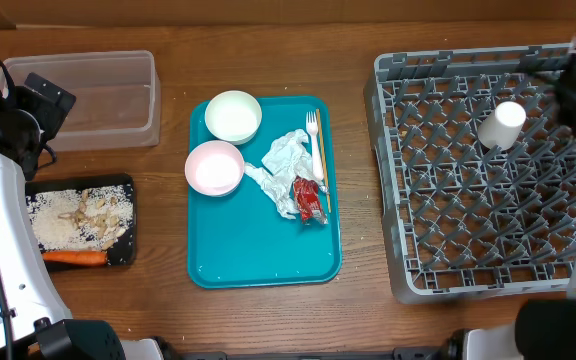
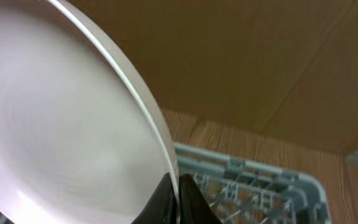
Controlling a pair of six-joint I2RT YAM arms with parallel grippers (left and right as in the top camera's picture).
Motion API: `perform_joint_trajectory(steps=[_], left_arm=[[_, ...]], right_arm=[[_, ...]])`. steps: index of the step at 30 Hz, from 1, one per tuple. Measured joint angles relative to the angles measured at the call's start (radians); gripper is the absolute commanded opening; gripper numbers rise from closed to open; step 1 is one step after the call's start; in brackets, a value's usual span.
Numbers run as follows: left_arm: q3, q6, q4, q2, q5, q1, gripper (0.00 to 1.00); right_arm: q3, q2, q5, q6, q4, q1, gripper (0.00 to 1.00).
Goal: Sort waste into correct bins and load items into the dishwasher rack
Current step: 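Lift the white plate and stand it upright in the dish rack's right side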
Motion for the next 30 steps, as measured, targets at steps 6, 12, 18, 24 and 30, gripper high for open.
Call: perform_joint_trajectory(steps=[6,12,18,24,30], left_arm=[[0.0,0.0,0.0,0.0,0.0,0.0,1.0],[0.0,0.0,0.0,0.0,0.0,0.0,1.0],[0.0,0.0,0.0,0.0,0.0,0.0,1.0],[0.0,0.0,0.0,0.0,0.0,0.0,1.0],[0.0,0.0,0.0,0.0,0.0,0.0,1.0]], right_arm=[[0.0,0.116,-0.146,-0.204,0.078,-0.125,0.04],[0.0,0.229,-0.232,-0.365,0.124,-0.153,0.05],[0.0,0.266,-0.272,-0.461,0.155,-0.152,0.06],[0.0,0.267,-0.267,-0.549,0.214,-0.152,0.06],[0.0,0.268,-0.242,-0.661,0.284,-0.152,0.06]])
